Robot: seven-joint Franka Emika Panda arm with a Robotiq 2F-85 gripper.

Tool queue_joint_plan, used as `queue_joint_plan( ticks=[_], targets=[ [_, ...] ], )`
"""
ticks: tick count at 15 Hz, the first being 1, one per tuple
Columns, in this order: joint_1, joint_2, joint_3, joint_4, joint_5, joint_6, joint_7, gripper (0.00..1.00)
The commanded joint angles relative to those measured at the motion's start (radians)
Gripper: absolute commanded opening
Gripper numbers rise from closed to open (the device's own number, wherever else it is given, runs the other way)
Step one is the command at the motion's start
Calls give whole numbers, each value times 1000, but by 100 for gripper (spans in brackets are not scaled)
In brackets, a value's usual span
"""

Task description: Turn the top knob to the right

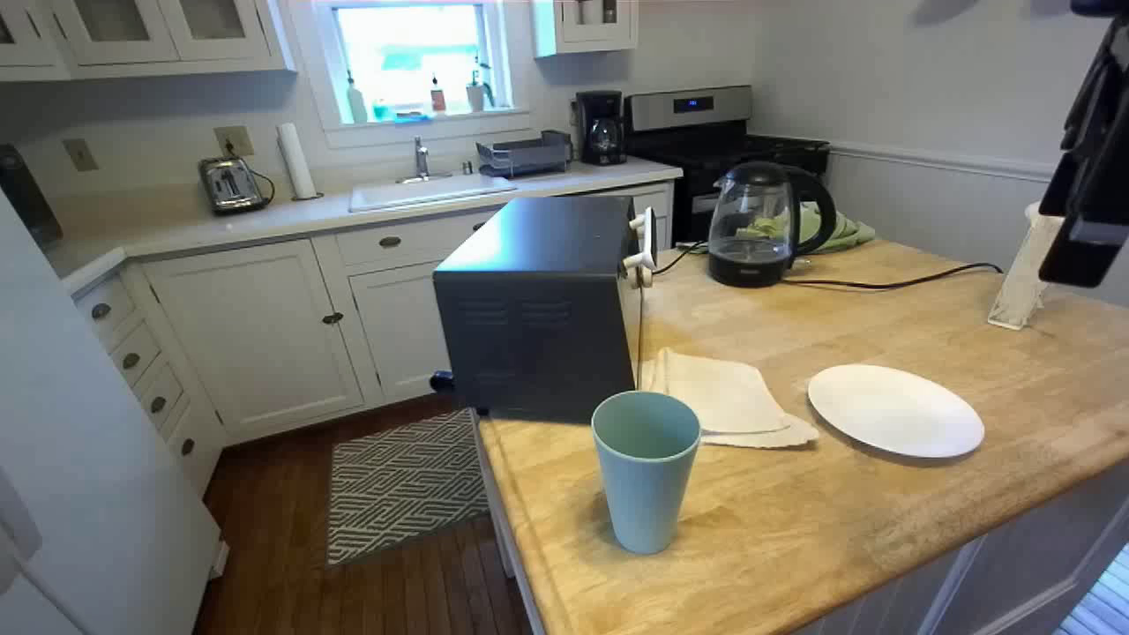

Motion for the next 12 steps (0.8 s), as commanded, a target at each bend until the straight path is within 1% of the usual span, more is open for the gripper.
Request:
queue_joint_plan(
  ticks=[1,7,9,10,12],
  targets=[
    [17,3,-14,2,-11,-2,10,100],
    [17,3,-14,2,-11,-2,10,100],
    [-3,43,-63,42,-18,25,-44,100],
    [-15,76,-106,78,-25,28,-97,100],
    [-18,161,-205,160,1,23,-224,100]
  ],
)
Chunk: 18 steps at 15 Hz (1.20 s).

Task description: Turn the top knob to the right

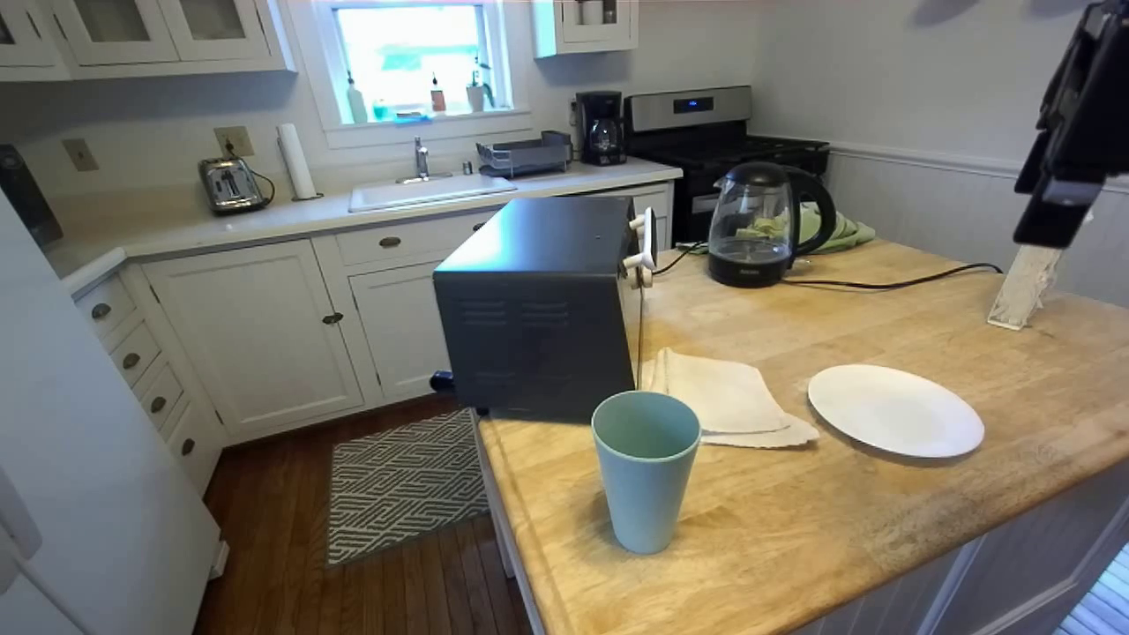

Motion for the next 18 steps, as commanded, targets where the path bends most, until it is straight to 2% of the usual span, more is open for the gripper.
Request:
queue_joint_plan(
  ticks=[1,3,6,7,9,11,12,13,14,15,16,17,18],
  targets=[
    [-9,173,-167,162,3,16,-218,100],
    [-2,258,-248,238,19,44,-357,100],
    [13,411,-358,372,122,55,-555,100],
    [46,469,-410,427,146,28,-640,100],
    [42,583,-445,533,174,-21,-775,100],
    [30,695,-461,631,168,-14,-867,100],
    [-38,752,-410,680,193,-20,-917,100],
    [-60,804,-395,729,165,19,-950,100],
    [-20,855,-445,777,161,37,-978,100],
    [-104,908,-372,831,149,41,-995,100],
    [-127,956,-362,881,172,24,-996,100],
    [-127,828,-334,734,142,58,-944,100],
    [-147,874,-322,778,139,57,-953,100]
  ],
)
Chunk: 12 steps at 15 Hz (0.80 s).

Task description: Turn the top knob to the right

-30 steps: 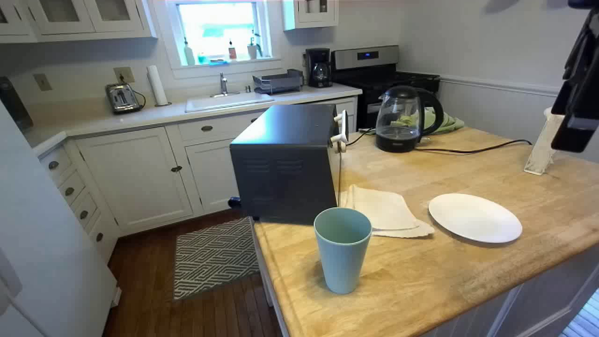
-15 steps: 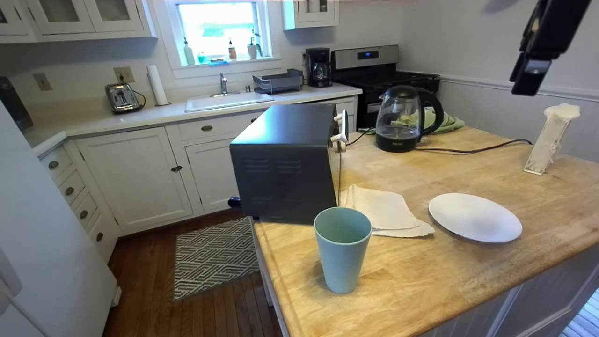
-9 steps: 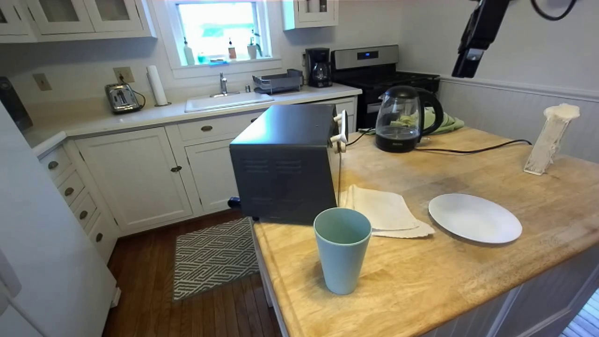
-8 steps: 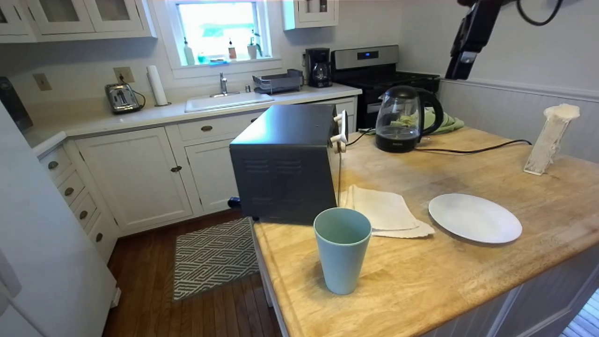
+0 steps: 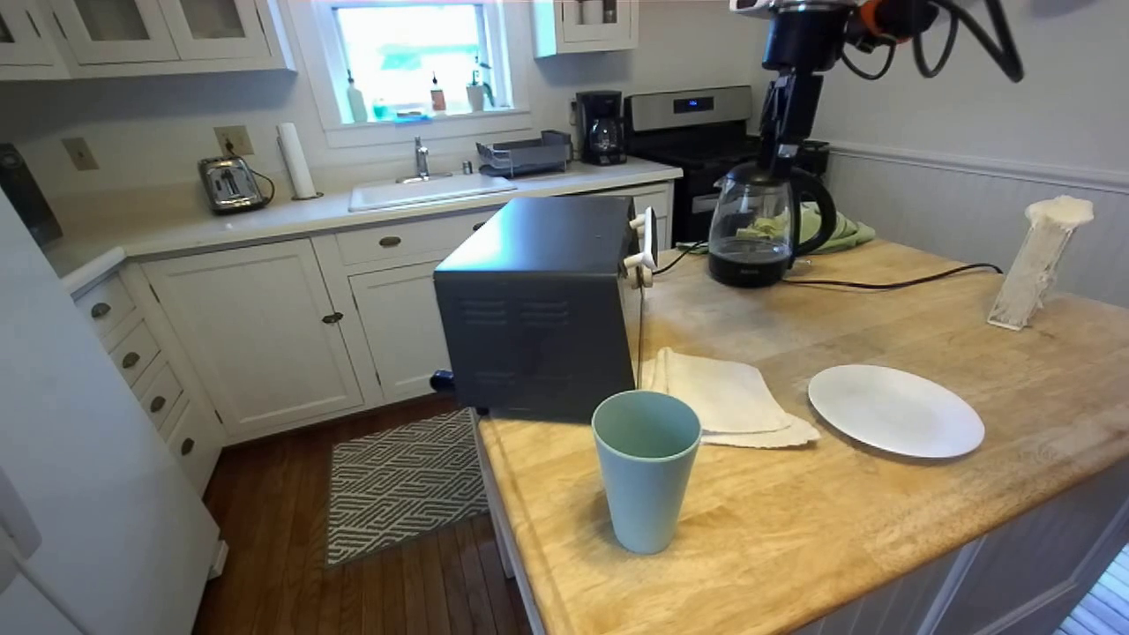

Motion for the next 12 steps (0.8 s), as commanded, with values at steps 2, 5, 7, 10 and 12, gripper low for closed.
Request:
queue_joint_plan(
  ticks=[2,5,7,10,12],
  targets=[
    [-82,52,77,51,-17,-1,3,100],
    [-85,66,82,72,-17,-4,3,100],
    [-85,66,83,77,-17,-5,3,100],
    [-117,131,120,118,32,28,8,100],
    [-138,174,144,151,55,53,15,100]
  ],
)
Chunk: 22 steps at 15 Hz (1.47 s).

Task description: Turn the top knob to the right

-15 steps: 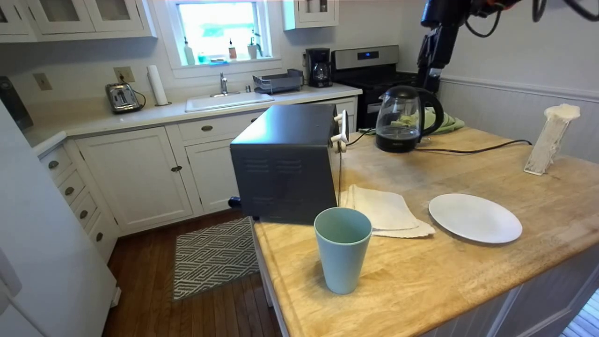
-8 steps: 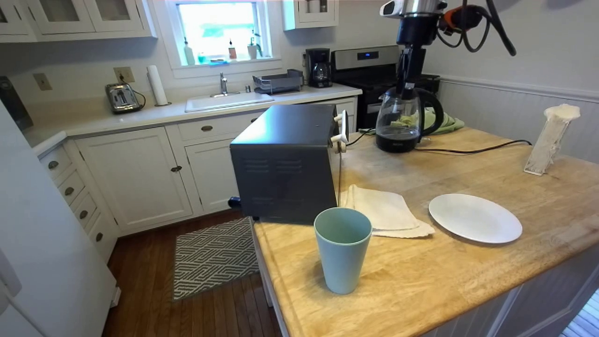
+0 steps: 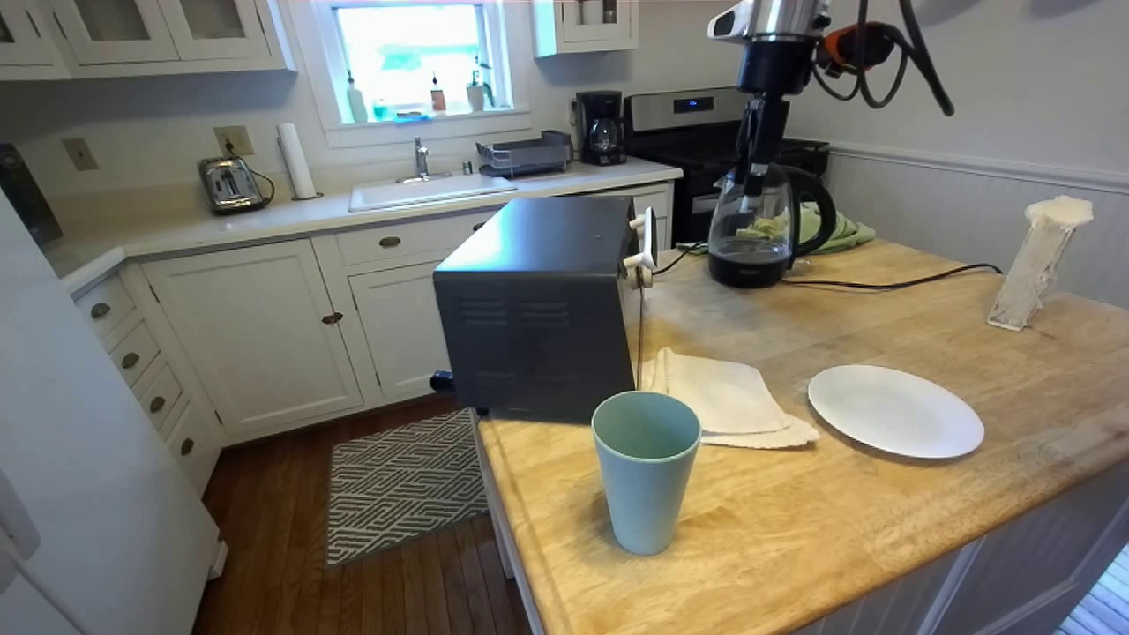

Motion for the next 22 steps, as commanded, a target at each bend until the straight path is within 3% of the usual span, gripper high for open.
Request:
queue_joint_plan(
  ticks=[1,7,17,20,22],
  targets=[
    [-54,106,58,99,43,48,19,100],
    [-110,259,122,264,76,188,24,100],
    [-173,440,212,451,104,224,34,100],
    [-173,468,223,480,95,221,53,81],
    [-171,477,224,491,90,223,70,80]
  ],
)
